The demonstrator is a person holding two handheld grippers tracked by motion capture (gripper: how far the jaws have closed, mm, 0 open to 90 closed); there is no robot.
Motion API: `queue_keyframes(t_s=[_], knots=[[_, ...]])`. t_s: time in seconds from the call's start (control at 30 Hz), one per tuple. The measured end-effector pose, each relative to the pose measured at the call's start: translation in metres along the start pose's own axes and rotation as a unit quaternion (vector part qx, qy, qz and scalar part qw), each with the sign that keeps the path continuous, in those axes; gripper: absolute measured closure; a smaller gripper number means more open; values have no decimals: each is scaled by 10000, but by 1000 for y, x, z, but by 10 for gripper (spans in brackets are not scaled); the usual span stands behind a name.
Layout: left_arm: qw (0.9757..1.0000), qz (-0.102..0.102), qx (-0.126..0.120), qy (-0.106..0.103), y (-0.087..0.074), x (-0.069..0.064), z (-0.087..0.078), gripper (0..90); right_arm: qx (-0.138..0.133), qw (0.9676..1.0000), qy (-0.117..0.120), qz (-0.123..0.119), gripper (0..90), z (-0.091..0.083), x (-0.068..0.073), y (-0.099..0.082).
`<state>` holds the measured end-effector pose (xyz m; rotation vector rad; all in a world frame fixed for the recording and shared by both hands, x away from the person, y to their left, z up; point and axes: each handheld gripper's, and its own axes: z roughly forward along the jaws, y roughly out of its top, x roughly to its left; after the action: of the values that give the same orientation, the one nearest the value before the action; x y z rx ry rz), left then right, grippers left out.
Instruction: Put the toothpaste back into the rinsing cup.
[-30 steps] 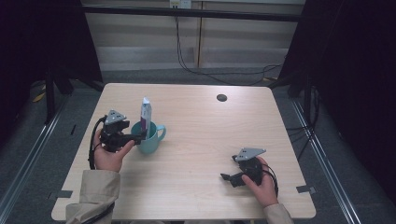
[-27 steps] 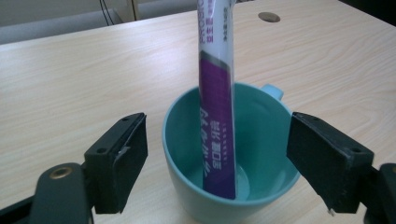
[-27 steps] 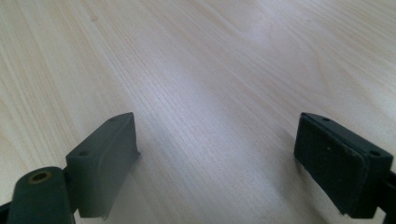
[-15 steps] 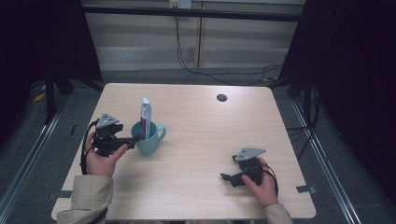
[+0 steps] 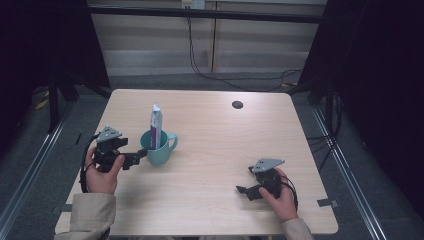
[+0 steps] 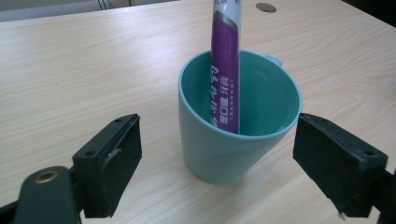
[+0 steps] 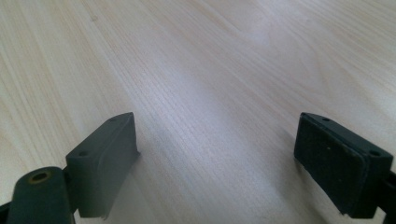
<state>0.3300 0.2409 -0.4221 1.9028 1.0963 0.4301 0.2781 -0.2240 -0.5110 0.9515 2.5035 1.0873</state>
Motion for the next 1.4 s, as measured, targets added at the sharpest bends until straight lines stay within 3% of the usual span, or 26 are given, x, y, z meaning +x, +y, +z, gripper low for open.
queue_keyframes(t_s=[0.7, 1.4], knots=[[9999, -25, -4, -134, -28, -9, -2, 155, -3, 10000, -6, -1, 124, 0, 0, 0], [9990, -76, 338, -271, -68, -18, 18, 155, 0, 10000, -4, 0, 124, 0, 0, 0]])
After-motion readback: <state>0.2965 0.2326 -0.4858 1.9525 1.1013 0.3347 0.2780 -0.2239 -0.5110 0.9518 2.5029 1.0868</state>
